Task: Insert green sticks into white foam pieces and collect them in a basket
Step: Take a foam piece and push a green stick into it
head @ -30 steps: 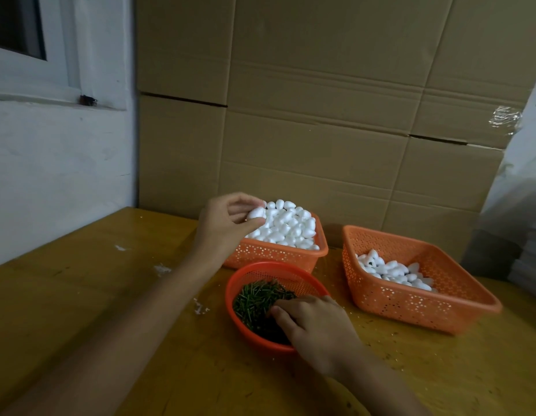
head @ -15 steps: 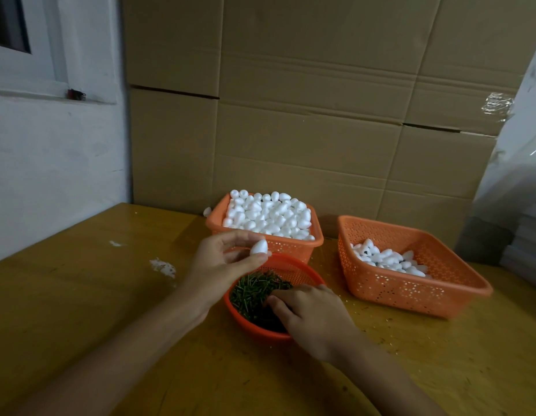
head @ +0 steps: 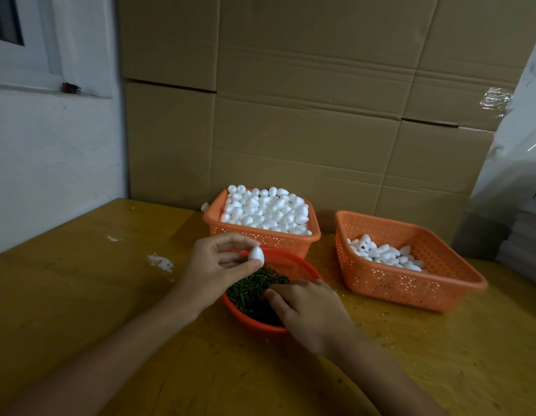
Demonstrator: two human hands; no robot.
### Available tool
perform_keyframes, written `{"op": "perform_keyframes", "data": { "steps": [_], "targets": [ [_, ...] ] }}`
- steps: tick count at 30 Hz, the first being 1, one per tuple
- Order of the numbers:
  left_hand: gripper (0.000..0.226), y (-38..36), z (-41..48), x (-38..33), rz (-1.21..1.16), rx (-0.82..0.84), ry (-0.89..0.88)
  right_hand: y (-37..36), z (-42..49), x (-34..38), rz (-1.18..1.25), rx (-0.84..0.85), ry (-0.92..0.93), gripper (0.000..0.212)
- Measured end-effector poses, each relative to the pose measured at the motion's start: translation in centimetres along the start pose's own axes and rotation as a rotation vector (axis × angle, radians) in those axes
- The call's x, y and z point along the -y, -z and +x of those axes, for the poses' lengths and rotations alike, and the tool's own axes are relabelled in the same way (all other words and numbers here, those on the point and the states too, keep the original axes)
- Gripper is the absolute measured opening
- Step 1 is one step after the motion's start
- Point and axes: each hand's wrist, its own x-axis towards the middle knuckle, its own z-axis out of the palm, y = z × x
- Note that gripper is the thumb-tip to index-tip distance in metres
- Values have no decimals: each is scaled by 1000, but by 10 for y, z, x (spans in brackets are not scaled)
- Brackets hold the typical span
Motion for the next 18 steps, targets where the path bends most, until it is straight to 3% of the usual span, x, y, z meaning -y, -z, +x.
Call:
{"op": "perform_keyframes", "data": {
  "steps": [18],
  "targets": [
    [24,1,1,-1,-91,0,8,-2,-1,-2,25,-12,7,44]
  ]
}}
